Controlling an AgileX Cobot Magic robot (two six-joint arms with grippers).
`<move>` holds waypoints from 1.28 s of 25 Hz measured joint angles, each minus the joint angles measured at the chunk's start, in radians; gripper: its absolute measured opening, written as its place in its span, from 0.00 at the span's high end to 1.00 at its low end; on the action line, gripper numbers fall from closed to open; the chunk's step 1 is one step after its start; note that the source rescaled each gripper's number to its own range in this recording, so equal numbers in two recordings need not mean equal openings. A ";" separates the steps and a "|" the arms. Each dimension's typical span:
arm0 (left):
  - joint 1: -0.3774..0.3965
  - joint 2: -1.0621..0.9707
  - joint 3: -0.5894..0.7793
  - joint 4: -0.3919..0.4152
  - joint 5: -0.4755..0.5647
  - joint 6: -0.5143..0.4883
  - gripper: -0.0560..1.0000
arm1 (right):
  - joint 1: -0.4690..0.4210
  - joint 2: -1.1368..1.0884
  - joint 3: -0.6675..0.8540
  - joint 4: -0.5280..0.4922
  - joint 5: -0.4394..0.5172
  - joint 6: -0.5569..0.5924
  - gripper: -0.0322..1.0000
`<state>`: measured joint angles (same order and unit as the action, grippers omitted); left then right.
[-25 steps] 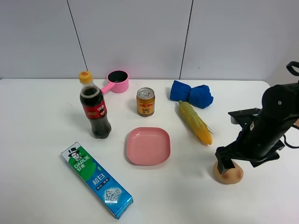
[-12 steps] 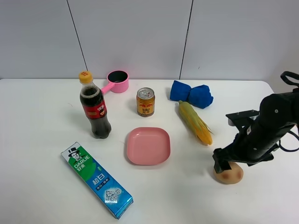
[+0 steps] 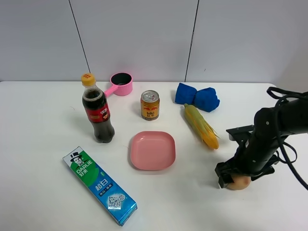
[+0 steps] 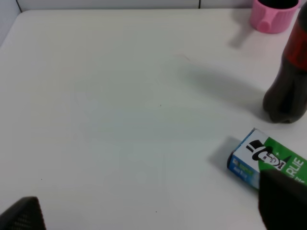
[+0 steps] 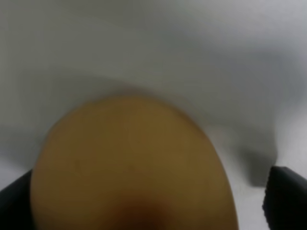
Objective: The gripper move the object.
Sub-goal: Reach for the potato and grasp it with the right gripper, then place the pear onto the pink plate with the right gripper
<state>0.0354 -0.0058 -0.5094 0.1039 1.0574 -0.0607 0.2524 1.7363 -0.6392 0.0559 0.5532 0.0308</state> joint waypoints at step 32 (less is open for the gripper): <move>0.000 0.000 0.000 0.000 0.000 0.000 0.00 | 0.077 -0.317 -0.429 0.229 0.321 -0.128 0.96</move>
<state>0.0354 -0.0058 -0.5094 0.1039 1.0574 -0.0607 0.3295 1.4197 -1.0684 0.2848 0.8742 -0.0976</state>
